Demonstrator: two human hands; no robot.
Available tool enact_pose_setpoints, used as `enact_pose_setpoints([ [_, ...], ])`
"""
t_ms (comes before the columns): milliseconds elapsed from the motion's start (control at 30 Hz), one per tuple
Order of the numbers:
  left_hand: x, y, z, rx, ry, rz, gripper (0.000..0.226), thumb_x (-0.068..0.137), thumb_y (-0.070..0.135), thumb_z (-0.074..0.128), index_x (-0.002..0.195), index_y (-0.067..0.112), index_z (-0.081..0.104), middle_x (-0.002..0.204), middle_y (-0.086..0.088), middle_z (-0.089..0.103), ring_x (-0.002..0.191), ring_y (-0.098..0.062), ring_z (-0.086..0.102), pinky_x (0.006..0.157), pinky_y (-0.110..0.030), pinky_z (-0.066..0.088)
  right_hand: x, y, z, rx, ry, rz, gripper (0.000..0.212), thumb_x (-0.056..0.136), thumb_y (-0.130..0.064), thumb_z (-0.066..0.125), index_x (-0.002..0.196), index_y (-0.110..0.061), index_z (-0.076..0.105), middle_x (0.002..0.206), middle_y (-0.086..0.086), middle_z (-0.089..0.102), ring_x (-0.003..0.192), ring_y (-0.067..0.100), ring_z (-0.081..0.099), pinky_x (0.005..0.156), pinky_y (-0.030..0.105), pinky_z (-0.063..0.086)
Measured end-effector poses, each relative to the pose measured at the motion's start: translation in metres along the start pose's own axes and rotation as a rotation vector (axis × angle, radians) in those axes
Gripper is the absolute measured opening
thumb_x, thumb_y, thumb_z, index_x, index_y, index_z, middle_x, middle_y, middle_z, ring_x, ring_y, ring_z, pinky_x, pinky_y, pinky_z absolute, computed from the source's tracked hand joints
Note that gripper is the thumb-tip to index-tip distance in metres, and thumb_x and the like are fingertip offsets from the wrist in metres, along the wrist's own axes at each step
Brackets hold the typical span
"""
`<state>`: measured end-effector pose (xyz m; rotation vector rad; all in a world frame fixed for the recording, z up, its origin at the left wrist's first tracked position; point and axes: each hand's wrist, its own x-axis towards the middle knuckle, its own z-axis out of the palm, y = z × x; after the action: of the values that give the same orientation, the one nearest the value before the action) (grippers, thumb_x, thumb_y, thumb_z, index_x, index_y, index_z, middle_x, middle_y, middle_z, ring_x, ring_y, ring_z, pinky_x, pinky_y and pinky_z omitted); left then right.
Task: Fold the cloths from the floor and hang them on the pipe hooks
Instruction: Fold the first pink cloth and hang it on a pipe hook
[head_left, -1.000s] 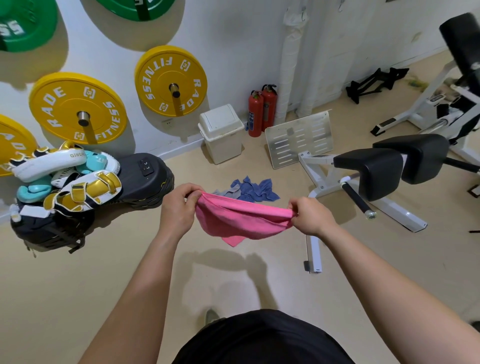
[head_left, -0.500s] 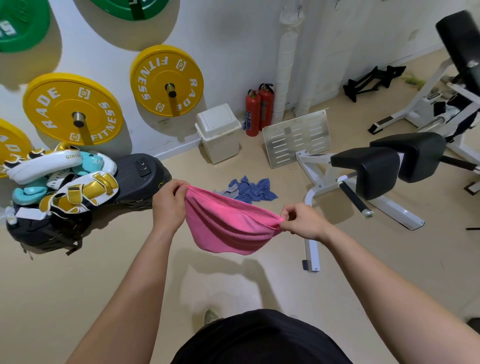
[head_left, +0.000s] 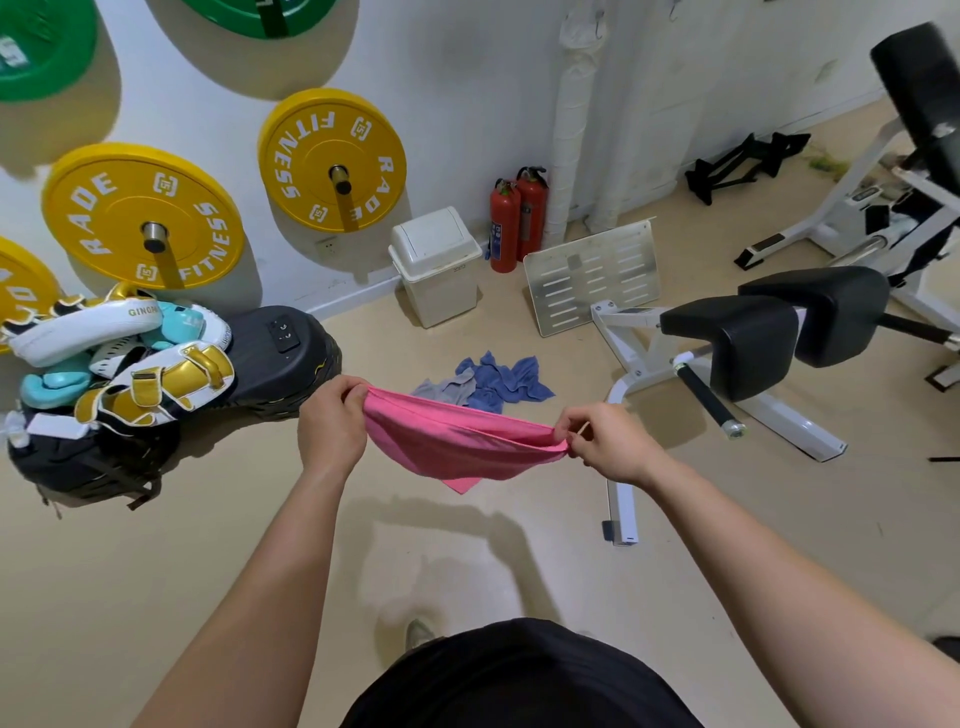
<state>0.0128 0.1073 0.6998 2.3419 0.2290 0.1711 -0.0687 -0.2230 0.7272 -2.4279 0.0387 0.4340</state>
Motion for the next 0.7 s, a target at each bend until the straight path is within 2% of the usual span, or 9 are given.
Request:
enact_pose_setpoints([
  [67,0.001,-0.004,0.000,0.016,-0.002,-0.018,0.019,0.097,0.019,0.053,0.092,0.021,0.071,0.088,0.002,0.070,0.086,-0.022,0.060,0.074,-0.030,0.041,0.000,-0.001,-0.001,-0.019,0.011,-0.018,0.031,0.091,0.000,0.052,0.091,-0.021,0.075,0.072,-0.011,0.065,0.065,-0.001,0.060,0.055,0.007,0.040],
  [167,0.004,-0.005,0.002,0.007,-0.005,-0.023,0.019,0.097,0.019,0.053,0.092,0.020,0.072,0.089,0.001,0.070,0.087,-0.022,0.060,0.074,-0.030,0.041,0.002,-0.001,-0.001,-0.079,-0.024,-0.023,0.033,0.089,-0.002,0.051,0.096,-0.019,0.079,0.078,-0.008,0.069,0.073,0.002,0.064,0.060,0.009,0.042],
  [233,0.007,-0.004,0.004,0.001,-0.003,-0.036,0.020,0.097,0.019,0.053,0.092,0.020,0.072,0.090,0.002,0.071,0.088,-0.022,0.060,0.075,-0.031,0.043,0.001,-0.001,-0.001,-0.105,-0.050,-0.026,0.032,0.087,-0.004,0.052,0.092,-0.019,0.079,0.081,-0.006,0.072,0.075,0.006,0.065,0.062,0.012,0.044],
  [300,0.010,-0.003,0.004,-0.004,0.002,-0.050,0.021,0.097,0.020,0.052,0.093,0.020,0.073,0.092,0.001,0.071,0.089,-0.022,0.061,0.076,-0.031,0.044,-0.001,-0.001,0.000,-0.090,-0.052,-0.042,0.027,0.083,-0.008,0.054,0.083,-0.020,0.079,0.082,-0.004,0.073,0.076,0.010,0.064,0.067,0.021,0.049],
  [400,0.014,-0.003,0.005,-0.004,0.007,-0.050,0.021,0.097,0.019,0.052,0.094,0.020,0.073,0.092,0.000,0.072,0.089,-0.022,0.061,0.075,-0.030,0.042,-0.005,0.000,0.000,-0.033,-0.036,-0.064,0.008,0.076,-0.017,0.066,0.071,-0.019,0.072,0.074,-0.002,0.070,0.071,0.015,0.064,0.069,0.034,0.055],
  [433,0.015,-0.002,0.005,-0.004,0.009,-0.048,0.021,0.097,0.019,0.052,0.094,0.019,0.073,0.092,0.000,0.072,0.089,-0.022,0.060,0.075,-0.030,0.041,-0.006,0.000,-0.001,-0.007,-0.018,-0.064,0.006,0.075,-0.022,0.072,0.070,-0.020,0.070,0.072,-0.002,0.069,0.068,0.015,0.064,0.066,0.032,0.055],
  [533,0.016,0.000,0.004,-0.008,0.017,-0.054,0.021,0.098,0.019,0.051,0.095,0.018,0.072,0.092,0.000,0.071,0.088,-0.021,0.058,0.074,-0.029,0.038,-0.005,-0.003,-0.005,0.064,0.114,-0.073,0.022,0.077,-0.032,0.083,0.068,-0.019,0.067,0.068,-0.002,0.069,0.063,0.013,0.061,0.058,0.022,0.048],
  [600,0.015,-0.001,0.004,-0.017,0.025,-0.059,0.021,0.099,0.017,0.050,0.096,0.016,0.071,0.093,-0.001,0.069,0.087,-0.020,0.056,0.074,-0.028,0.036,-0.004,-0.007,-0.011,0.111,0.192,-0.095,0.021,0.079,-0.031,0.083,0.070,-0.021,0.066,0.069,-0.005,0.071,0.064,0.011,0.064,0.062,0.027,0.052],
  [700,0.011,-0.001,0.004,-0.057,0.016,-0.036,0.020,0.100,0.016,0.049,0.097,0.014,0.068,0.094,-0.001,0.068,0.088,-0.019,0.055,0.076,-0.028,0.035,-0.002,-0.013,-0.021,0.108,0.210,-0.135,0.017,0.083,-0.027,0.079,0.075,-0.020,0.066,0.073,-0.008,0.072,0.067,0.005,0.069,0.069,0.035,0.058],
])
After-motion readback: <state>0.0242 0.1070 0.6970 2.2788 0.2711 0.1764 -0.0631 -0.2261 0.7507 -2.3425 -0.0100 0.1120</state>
